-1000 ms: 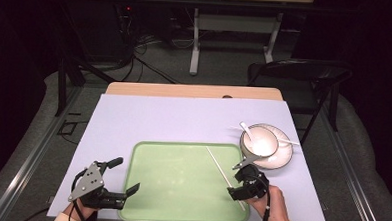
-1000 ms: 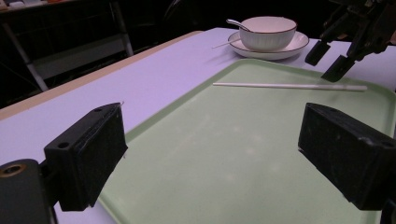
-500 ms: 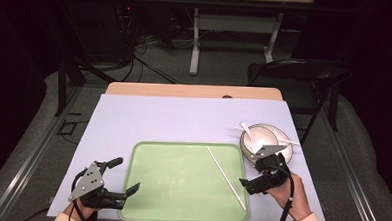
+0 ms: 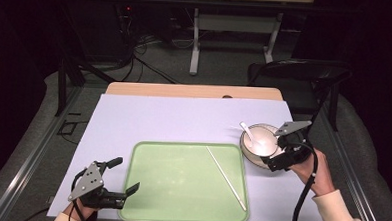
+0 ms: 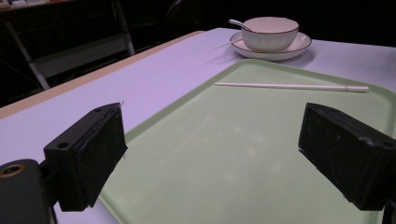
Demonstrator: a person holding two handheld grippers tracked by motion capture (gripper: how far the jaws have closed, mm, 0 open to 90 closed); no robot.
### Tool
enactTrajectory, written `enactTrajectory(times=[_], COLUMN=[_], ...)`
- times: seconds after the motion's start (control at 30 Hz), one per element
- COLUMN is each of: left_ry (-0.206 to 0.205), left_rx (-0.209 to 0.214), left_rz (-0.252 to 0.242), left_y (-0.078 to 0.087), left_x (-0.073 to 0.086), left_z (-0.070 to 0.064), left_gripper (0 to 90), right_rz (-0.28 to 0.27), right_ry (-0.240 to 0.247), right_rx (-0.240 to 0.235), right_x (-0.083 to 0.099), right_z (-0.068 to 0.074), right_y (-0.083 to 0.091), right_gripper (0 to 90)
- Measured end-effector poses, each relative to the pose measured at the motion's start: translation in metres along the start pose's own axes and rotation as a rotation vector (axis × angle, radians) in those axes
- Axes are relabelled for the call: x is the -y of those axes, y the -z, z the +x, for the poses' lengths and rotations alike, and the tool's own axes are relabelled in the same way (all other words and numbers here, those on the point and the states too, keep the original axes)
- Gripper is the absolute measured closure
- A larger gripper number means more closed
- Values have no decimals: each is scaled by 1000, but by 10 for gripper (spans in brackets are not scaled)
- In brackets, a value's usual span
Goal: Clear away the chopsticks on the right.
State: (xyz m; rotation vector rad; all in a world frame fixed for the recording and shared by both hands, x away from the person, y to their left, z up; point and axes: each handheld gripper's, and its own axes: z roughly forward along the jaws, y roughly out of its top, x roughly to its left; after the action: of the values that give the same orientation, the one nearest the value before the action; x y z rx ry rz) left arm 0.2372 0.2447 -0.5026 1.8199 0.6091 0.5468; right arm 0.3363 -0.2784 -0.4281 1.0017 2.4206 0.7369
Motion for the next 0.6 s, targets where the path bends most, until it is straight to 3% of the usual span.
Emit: enactTrajectory(times=[0.17,0.6], left_ry=[0,3], left_rx=[-1,-2], left_rz=[0,1], left_y=[0,0], left_x=[0,0], left_z=[0,0], left_gripper=[73,72], right_rz=[26,68], right_ry=[-10,-55], right_rx=[28,46], right_x=[-6,-17], right_z=[-25,-84], right_y=[-3,-21], right_gripper=[0,0])
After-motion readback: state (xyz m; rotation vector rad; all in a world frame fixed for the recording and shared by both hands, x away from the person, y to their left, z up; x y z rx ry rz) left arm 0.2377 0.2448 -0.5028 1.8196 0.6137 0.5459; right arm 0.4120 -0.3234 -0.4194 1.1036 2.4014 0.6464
